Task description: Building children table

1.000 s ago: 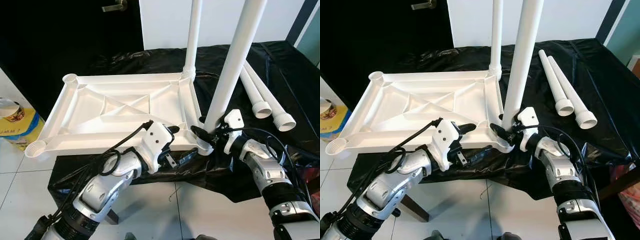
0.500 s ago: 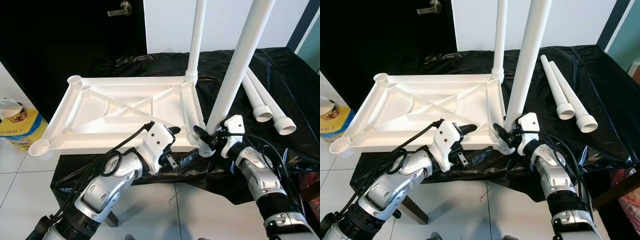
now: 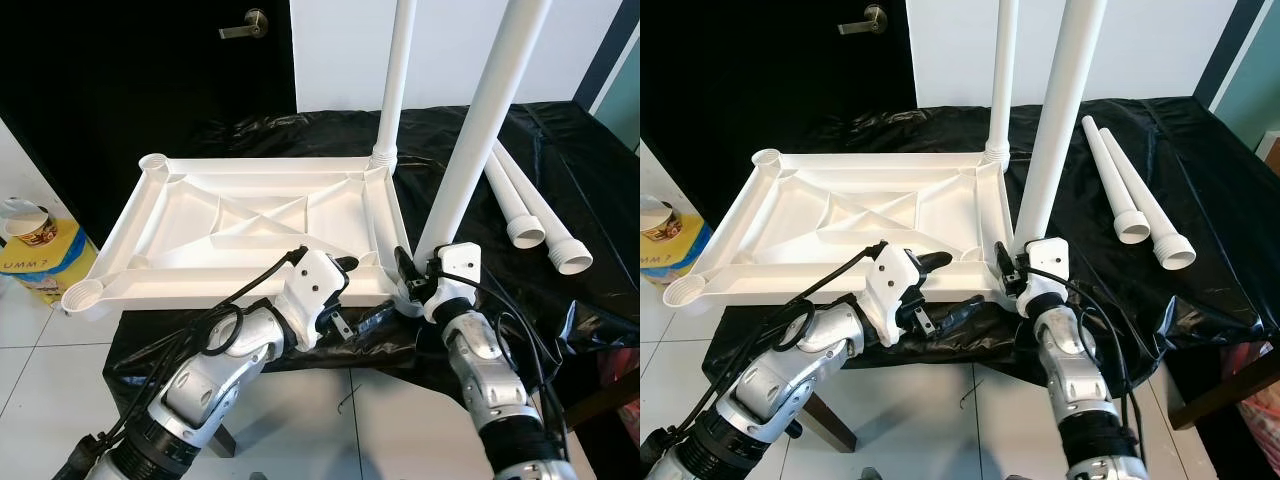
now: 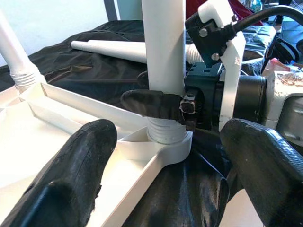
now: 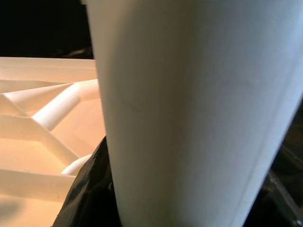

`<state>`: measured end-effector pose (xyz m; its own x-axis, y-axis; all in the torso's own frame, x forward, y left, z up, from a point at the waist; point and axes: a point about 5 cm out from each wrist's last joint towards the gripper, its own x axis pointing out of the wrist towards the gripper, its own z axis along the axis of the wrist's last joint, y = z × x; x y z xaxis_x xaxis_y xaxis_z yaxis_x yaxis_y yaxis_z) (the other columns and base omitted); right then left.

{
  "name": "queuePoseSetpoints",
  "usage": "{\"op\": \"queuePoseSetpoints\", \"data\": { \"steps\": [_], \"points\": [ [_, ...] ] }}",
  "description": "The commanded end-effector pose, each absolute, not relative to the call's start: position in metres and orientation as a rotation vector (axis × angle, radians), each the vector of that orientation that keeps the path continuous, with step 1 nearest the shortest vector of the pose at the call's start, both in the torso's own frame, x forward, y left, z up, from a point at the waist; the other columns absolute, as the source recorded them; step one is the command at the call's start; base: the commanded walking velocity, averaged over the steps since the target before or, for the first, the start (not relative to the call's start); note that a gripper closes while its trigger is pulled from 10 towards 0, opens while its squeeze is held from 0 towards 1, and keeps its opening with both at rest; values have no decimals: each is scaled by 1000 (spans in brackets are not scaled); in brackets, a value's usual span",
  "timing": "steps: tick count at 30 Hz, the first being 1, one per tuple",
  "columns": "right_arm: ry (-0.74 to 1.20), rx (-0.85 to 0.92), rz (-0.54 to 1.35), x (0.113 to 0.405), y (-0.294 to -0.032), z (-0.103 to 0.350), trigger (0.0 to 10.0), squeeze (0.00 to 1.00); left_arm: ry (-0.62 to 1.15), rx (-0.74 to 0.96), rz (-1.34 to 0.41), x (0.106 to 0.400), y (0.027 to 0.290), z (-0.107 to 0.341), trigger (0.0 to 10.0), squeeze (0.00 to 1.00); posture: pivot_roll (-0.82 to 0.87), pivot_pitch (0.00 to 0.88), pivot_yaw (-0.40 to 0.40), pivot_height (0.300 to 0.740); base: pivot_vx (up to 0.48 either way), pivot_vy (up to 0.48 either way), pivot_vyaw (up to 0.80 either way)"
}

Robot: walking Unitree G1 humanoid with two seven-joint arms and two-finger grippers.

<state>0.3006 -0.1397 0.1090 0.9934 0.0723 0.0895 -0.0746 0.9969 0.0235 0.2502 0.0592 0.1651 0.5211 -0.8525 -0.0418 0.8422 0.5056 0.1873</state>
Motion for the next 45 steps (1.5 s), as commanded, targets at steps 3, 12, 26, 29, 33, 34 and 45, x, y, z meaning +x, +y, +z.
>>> {"op": "queuePoseSetpoints", "data": {
  "steps": [3, 12, 26, 29, 33, 34, 45],
  "points": [
    [31, 58, -89, 291, -152, 85, 10000, 0, -50, 205, -1120, 244, 61, 165, 10000, 0, -60, 32, 0, 740, 0, 0, 0],
    [30, 69, -80, 284, -138, 87, 10000, 0, -47, 200, -1111, 246, 62, 164, 10000, 0, -70, 45, 7, 740, 0, 0, 0],
    [-26, 10, -36, 285, -141, 103, 10000, 1000, -64, 210, -1105, 253, 62, 167, 10000, 0, -91, 40, 9, 740, 0, 0, 0],
    [-46, 2, 17, 283, -140, 106, 10000, 1000, -72, 204, -1092, 255, 64, 169, 10000, 0, -96, 36, 7, 740, 0, 0, 0],
    [-75, -29, 95, 280, -143, 109, 10000, 1000, -73, 204, -1077, 255, 66, 169, 10000, 0, -89, 40, -5, 740, 0, 0, 0],
    [-80, -30, 138, 280, -144, 110, 10000, 1000, -72, 205, -1075, 255, 66, 168, 10000, 0, -84, 40, -11, 740, 0, 0, 0],
    [-98, -63, 377, 280, -150, 117, 10000, 0, -70, 198, -1065, 254, 64, 169, 10000, 0, -76, 49, -9, 740, 0, 0, 0]
  ]
}}
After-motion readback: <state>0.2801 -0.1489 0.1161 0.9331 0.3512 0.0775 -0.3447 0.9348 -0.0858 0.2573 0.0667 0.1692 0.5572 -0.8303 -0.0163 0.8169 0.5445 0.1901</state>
